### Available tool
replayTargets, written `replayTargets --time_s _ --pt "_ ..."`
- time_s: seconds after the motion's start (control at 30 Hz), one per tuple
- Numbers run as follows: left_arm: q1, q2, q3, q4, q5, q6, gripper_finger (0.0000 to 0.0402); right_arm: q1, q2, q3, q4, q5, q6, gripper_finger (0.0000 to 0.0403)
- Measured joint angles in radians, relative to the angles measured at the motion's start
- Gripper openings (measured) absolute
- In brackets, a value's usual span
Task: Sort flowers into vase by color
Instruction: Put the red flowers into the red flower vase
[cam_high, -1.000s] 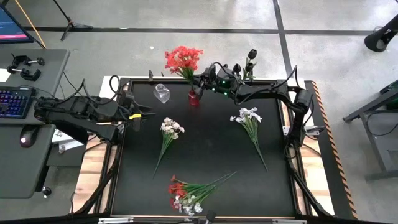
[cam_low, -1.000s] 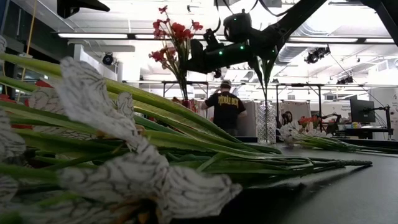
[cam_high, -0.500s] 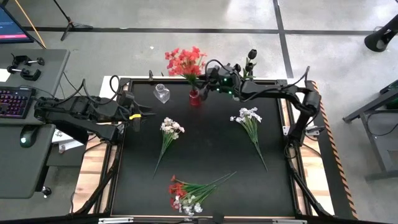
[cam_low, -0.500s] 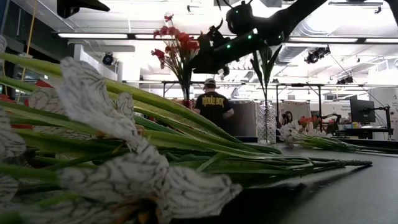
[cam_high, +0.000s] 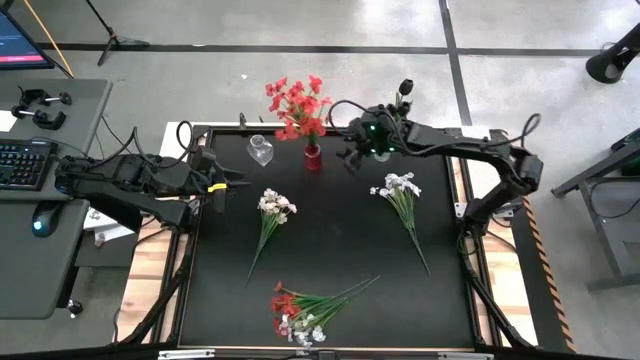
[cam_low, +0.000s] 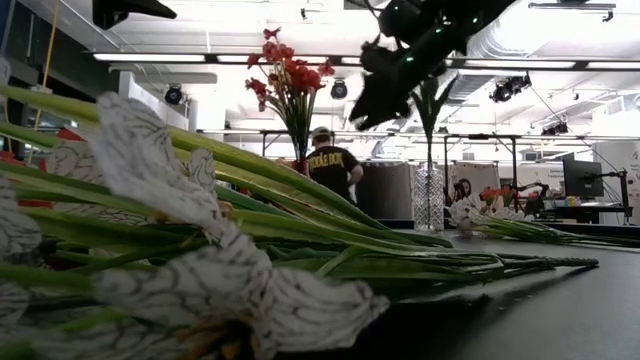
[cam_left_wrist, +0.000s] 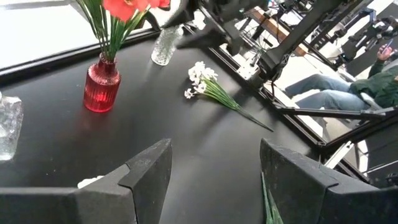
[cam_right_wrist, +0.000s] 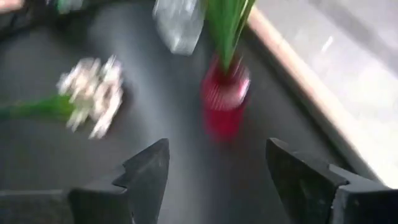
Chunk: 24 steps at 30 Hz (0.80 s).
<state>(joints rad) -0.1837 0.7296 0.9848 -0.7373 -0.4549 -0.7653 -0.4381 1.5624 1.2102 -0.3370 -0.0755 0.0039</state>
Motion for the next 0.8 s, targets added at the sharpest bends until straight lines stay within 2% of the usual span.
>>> replayTargets --time_s 0.1,0.23,0.33,0.43,0.53,0.6,0.7,0.8 --pt "0.000 0.003 0.000 0.000 0.000 0.028 0.0232 0.006 -0.022 0.000 -0.164 -0.099 0.070 0.0256" --pt "0.000 0.016 0.000 -0.001 0.004 0.019 0.0232 0.048 -0.022 -0.008 -0.334 -0.315 0.175 0.0256" --pt "0.000 0.035 0.000 -0.001 0.037 0.049 0.0232 0.138 -0.019 -0.050 -0.351 -0.452 0.242 0.0256" --pt "0.000 0.057 0.000 -0.008 0.084 0.088 0.0232 0.275 -0.018 -0.099 -0.289 -0.515 0.325 0.0256" --pt "0.000 0.084 0.000 -0.024 0.097 0.110 0.0232 0.432 -0.018 -0.153 -0.140 -0.500 0.395 0.0256" --pt "0.000 0.101 0.000 -0.031 0.096 0.128 0.0232 0.535 -0.009 -0.181 -0.010 -0.448 0.403 0.0256" --pt "0.000 0.123 0.000 -0.033 0.093 0.167 0.0232 0.669 0.025 -0.189 0.127 -0.272 0.305 0.0256" --pt "0.000 0.143 0.000 -0.032 0.088 0.187 0.0232 0.756 0.080 -0.173 0.175 -0.089 0.175 0.0256"
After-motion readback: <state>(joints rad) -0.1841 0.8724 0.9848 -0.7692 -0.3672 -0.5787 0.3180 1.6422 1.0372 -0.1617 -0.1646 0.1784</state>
